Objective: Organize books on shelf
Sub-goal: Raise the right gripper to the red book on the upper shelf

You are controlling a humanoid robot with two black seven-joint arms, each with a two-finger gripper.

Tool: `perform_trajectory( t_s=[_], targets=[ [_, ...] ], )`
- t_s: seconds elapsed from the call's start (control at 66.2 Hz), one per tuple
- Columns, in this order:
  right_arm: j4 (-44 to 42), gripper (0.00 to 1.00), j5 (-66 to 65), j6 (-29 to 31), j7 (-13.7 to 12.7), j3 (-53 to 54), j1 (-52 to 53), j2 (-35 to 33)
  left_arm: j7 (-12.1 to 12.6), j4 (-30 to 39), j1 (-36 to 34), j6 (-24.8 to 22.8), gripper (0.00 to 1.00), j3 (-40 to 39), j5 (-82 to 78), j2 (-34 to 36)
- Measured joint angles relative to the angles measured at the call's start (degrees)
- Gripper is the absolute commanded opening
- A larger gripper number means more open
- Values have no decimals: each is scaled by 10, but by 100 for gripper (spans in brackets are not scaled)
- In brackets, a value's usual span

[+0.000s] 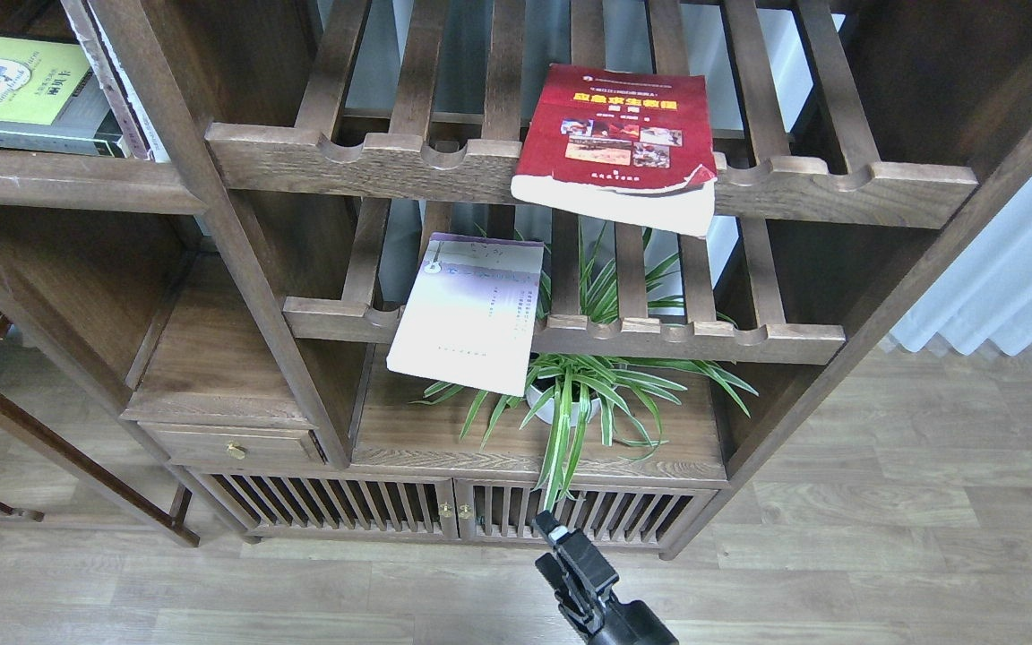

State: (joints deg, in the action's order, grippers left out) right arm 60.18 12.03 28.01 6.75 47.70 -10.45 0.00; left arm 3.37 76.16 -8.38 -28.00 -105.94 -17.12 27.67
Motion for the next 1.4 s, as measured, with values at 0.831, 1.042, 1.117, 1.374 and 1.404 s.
perform_trajectory(
  t_s=[0.831,1.042,1.117,1.374,1.404],
  targets=[
    [223,94,0,0,6,74,-2,0,-1,-32,118,0,100,55,10,-51],
    [267,94,-13,0,7,81,34,0,0,-39,118,0,100,63,10,-51],
    [270,94,-14,0,7,85,51,0,0,-42,118,0,100,64,10,-51],
    [293,94,-34,0,7,87,76,0,0,-49,117,0,100,65,10,-51],
    [296,94,-42,0,7,87,78,0,0,-49,117,0,100,65,10,-51]
  ],
)
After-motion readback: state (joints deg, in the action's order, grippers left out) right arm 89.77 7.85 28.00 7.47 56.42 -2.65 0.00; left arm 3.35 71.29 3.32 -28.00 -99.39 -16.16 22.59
